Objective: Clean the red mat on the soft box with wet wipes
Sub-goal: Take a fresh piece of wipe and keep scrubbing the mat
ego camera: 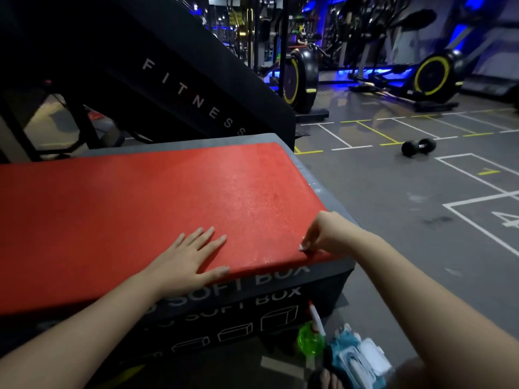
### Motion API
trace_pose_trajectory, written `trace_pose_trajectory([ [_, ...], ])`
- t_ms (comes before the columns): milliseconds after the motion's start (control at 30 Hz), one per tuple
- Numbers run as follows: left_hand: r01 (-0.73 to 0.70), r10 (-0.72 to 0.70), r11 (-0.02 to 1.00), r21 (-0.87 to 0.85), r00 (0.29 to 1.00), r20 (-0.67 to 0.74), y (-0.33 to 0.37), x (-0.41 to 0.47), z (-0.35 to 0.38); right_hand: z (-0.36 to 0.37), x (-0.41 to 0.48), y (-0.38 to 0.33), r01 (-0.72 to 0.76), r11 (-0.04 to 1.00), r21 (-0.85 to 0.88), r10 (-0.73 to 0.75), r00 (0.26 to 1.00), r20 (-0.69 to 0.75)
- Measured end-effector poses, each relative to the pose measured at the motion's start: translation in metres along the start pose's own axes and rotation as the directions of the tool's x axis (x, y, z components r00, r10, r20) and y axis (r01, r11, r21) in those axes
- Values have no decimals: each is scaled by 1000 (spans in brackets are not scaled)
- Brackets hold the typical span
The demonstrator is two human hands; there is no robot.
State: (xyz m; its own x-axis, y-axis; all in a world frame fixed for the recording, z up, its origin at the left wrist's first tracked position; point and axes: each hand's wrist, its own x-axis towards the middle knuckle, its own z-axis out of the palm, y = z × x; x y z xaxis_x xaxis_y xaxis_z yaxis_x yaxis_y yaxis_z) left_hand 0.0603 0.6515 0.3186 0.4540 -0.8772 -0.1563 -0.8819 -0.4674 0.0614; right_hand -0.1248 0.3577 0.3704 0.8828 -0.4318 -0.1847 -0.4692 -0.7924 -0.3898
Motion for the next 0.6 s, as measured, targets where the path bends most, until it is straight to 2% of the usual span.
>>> trace_pose_trajectory([
  [67,-30,30,998,60,1000,2,0,-3,6,-1,-9,6,2,1000,-17,-1,999,50],
  [100,-38,38,997,74,999,-2,-1,-4,8,0,-9,7,13,1000,-16,-13,1000,29],
  [233,-40,45,992,117,998,-44,2,-5,14,14,8,5,43,997,70,-24,967,-252],
  [300,-25,36,987,157,997,-64,5,-5,15,20,15,4,25,995,94,5,951,-308],
  [400,-49,63,980,195,996,-64,8,-6,13,16,10,4,1,997,80,17,976,-218],
  [500,-153,200,944,291,970,-139,6,-8,16,6,-8,9,9,998,63,-4,997,-82],
  [600,-156,229,935,318,951,-208,4,-7,16,0,-21,13,38,994,103,-32,998,-59],
])
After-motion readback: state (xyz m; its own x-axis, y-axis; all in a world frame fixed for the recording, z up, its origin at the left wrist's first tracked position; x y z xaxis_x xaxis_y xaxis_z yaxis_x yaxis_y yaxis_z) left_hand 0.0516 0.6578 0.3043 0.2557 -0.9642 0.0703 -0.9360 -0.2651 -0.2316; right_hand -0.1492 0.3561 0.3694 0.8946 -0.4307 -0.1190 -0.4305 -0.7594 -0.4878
